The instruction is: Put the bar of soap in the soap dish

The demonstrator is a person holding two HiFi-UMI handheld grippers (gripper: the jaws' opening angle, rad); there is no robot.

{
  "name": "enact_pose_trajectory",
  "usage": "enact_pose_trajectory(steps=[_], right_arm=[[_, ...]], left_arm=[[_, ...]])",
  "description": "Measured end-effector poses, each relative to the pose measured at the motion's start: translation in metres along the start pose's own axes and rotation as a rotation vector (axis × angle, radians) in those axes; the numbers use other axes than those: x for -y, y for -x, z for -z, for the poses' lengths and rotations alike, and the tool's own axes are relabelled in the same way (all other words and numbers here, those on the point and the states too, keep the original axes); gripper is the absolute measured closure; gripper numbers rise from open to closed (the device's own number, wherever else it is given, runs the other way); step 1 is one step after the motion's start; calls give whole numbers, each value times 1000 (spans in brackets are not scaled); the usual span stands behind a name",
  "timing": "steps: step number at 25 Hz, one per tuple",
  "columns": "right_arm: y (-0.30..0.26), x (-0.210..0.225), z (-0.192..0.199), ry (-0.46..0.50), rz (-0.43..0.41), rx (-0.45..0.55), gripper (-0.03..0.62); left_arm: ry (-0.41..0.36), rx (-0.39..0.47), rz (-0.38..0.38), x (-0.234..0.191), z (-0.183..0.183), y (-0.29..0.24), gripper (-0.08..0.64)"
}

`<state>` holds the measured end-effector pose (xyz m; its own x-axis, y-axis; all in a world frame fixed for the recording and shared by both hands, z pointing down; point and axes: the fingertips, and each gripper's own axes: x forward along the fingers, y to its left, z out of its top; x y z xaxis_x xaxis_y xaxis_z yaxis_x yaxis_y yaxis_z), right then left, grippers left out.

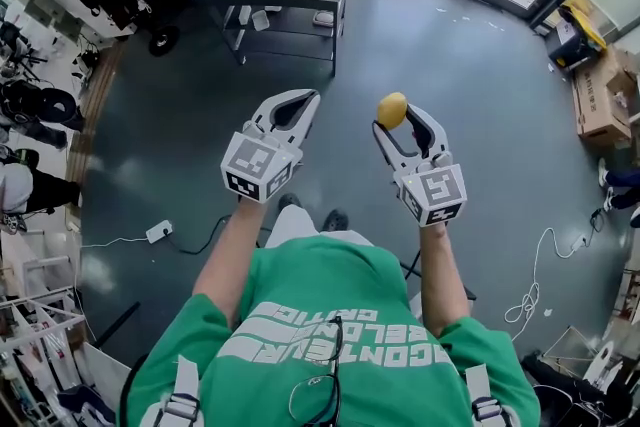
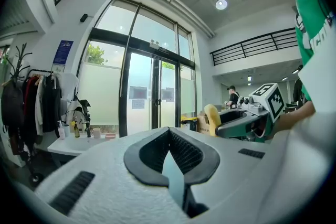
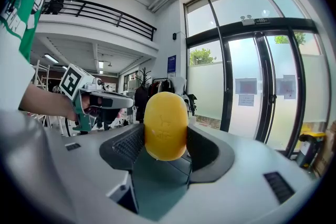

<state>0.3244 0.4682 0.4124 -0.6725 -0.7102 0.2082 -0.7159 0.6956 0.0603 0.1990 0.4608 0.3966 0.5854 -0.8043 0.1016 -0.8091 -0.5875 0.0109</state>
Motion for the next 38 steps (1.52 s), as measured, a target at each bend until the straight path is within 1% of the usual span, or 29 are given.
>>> enact_pose_trajectory(steps=[5,11,16,23,27,33,38], right_arm=[[-10,-2,-2,3,-20,-1,347],[-38,-7,-5,46,-36,-20,347],[-74,-5,-14,9,-58,-9,347],[-147,1,-30,-2,-56,-21,348],[-199,0,-37,29,-47,-31,347],[-283,-7,-52,41,-34,-52,347],[-341,-20,-66,57,-34,-65,347]], left_arm=[[13,2,-23,-13,3,3,551],[49,11,-68,-51,8,8,551],[60,21,-82,-93,8,3,551],[83,31,-109,-174,9,-7,551],[102,41,-127,-231,11,-12,551],[99,44,-119,-319,7,-19,551],[109,54,-118,-382,5,-18,551]])
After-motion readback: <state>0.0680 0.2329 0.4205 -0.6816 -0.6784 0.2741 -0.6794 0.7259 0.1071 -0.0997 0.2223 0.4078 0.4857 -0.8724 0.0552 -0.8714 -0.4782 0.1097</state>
